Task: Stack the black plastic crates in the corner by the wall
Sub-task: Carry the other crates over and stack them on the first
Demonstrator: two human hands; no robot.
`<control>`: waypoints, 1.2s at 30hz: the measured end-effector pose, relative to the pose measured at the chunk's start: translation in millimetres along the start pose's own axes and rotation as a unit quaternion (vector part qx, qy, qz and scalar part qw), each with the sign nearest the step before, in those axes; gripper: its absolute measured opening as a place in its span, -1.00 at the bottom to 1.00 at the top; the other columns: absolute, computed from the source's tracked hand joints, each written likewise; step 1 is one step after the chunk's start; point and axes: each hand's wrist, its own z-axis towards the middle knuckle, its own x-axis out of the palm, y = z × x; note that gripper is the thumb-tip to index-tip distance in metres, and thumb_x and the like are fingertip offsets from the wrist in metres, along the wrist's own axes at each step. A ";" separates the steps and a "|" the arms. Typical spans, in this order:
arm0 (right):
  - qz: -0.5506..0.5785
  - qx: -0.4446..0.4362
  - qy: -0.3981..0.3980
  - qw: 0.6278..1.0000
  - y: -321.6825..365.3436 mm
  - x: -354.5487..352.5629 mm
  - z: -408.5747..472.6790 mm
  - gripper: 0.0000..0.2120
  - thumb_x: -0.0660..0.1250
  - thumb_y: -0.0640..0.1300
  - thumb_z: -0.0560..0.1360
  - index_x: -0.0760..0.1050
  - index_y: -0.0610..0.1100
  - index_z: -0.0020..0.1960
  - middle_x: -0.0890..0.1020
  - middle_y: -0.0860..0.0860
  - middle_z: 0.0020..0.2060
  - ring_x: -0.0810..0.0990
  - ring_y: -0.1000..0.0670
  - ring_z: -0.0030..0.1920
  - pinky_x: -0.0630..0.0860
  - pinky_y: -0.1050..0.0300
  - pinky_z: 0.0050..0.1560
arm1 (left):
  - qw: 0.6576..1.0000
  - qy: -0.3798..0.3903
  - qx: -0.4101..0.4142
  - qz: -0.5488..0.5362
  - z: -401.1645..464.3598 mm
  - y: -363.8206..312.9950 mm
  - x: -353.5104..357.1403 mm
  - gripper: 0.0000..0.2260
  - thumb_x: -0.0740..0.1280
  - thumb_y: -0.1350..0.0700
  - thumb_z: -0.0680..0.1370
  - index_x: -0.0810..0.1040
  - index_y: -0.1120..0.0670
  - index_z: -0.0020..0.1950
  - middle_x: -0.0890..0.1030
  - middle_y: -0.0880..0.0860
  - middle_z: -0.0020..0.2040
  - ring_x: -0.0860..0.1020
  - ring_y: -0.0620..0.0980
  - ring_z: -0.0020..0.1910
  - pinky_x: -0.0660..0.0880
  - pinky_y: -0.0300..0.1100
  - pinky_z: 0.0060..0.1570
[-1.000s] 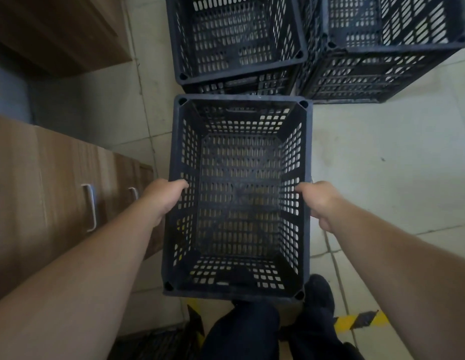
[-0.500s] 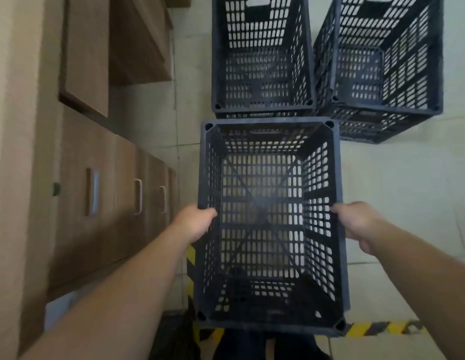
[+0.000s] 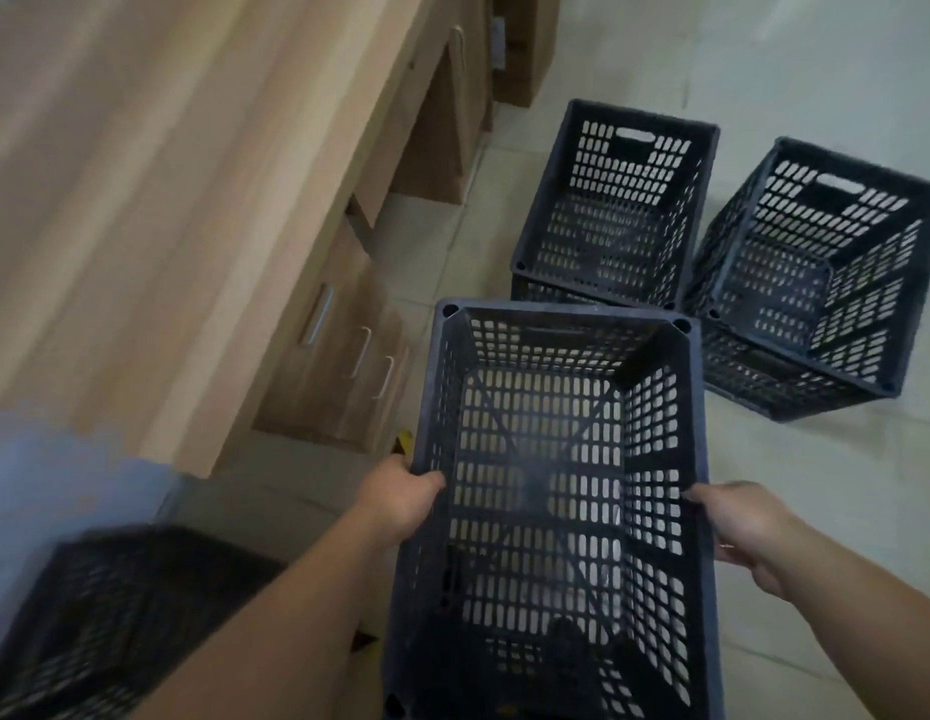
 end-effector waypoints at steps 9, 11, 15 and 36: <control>-0.112 -0.059 0.055 0.990 -14.2 -15.7 -73.5 -0.78 0.30 -0.11 0.64 0.57 -0.28 0.05 0.72 -0.22 -0.12 0.69 -0.23 -0.13 0.63 -0.08 -0.13 | 0.986 -0.021 -0.033 -0.161 -106.4 94.7 16.9 -0.80 0.33 0.07 0.66 0.52 0.04 0.28 0.59 -0.04 0.01 0.57 -0.05 -0.03 0.45 -0.22 -0.21; -0.145 -0.061 0.055 0.986 -20.8 -8.3 -89.4 -0.77 0.31 -0.10 0.62 0.58 -0.29 0.05 0.72 -0.24 -0.10 0.71 -0.28 -0.05 0.65 -0.21 0.03 | 0.986 -0.028 -0.040 -0.160 -126.6 120.4 18.4 -0.71 0.33 0.04 0.65 0.53 0.11 0.34 0.61 -0.01 0.04 0.58 -0.03 -0.01 0.43 -0.20 -0.21; -0.205 -0.075 0.059 0.974 -32.5 15.8 -124.9 -0.77 0.31 -0.14 0.60 0.60 -0.32 0.00 0.73 -0.25 -0.17 0.71 -0.24 -0.13 0.66 -0.21 0.08 | 0.978 -0.056 -0.055 -0.193 -166.2 173.1 17.5 -0.84 0.33 0.06 0.65 0.59 0.08 0.19 0.64 0.00 0.01 0.58 -0.07 -0.04 0.39 -0.24 -0.26; -0.389 -0.287 0.131 0.866 -40.0 285.8 -392.8 -0.77 0.29 -0.13 0.61 0.50 -0.23 -0.17 0.70 -0.30 -0.12 0.68 -0.27 -0.04 0.60 -0.23 0.15 | 0.889 -0.220 -0.185 -0.357 -322.3 484.9 -74.8 -0.76 0.26 -0.04 0.69 0.55 0.08 0.22 0.67 0.09 0.08 0.61 0.07 0.02 0.48 -0.11 -0.07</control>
